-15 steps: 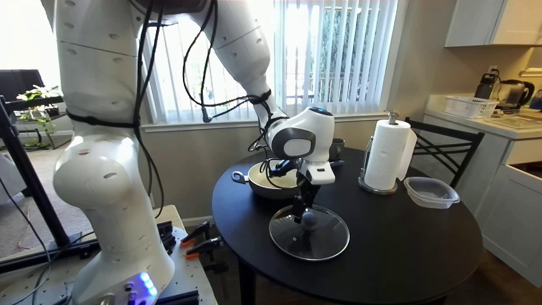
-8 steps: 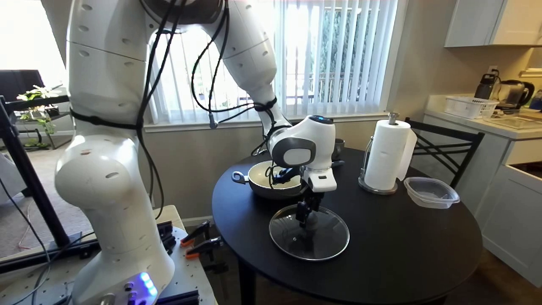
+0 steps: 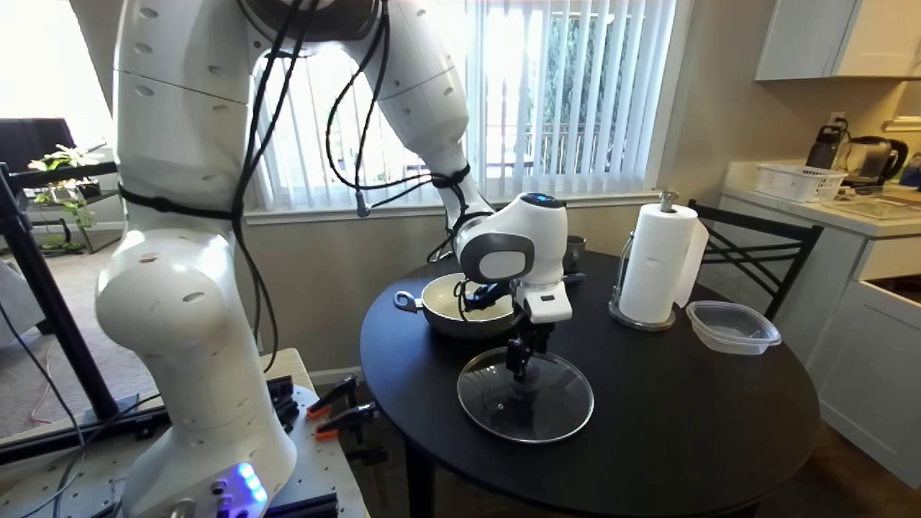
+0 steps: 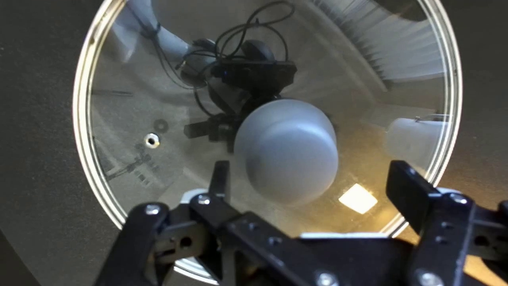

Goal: Pick up the lid and close the pan

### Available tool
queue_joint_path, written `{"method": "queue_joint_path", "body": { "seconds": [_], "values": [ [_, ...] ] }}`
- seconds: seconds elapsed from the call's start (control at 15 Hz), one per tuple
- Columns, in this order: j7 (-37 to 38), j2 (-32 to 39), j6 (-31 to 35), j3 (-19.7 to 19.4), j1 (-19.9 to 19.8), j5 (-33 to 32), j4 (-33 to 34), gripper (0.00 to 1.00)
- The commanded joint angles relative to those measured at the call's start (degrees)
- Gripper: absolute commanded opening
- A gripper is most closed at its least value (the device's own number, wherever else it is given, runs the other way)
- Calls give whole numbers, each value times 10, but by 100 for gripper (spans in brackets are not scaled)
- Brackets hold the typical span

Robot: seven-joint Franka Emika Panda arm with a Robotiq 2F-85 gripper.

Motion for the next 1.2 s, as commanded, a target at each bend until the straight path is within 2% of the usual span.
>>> {"method": "queue_joint_path", "body": {
  "seconds": [0.0,0.4,0.47,0.53,0.93,1.13],
  "values": [
    [-12,-2,5,0,3,31,-7,100],
    [-13,11,-15,-1,-1,48,1,100],
    [-13,12,-13,-3,1,44,0,75],
    [-13,13,-13,-4,2,44,1,74],
    [-7,7,-12,-11,6,37,0,34],
    [1,-1,-17,-18,12,26,-4,33]
  ]
}}
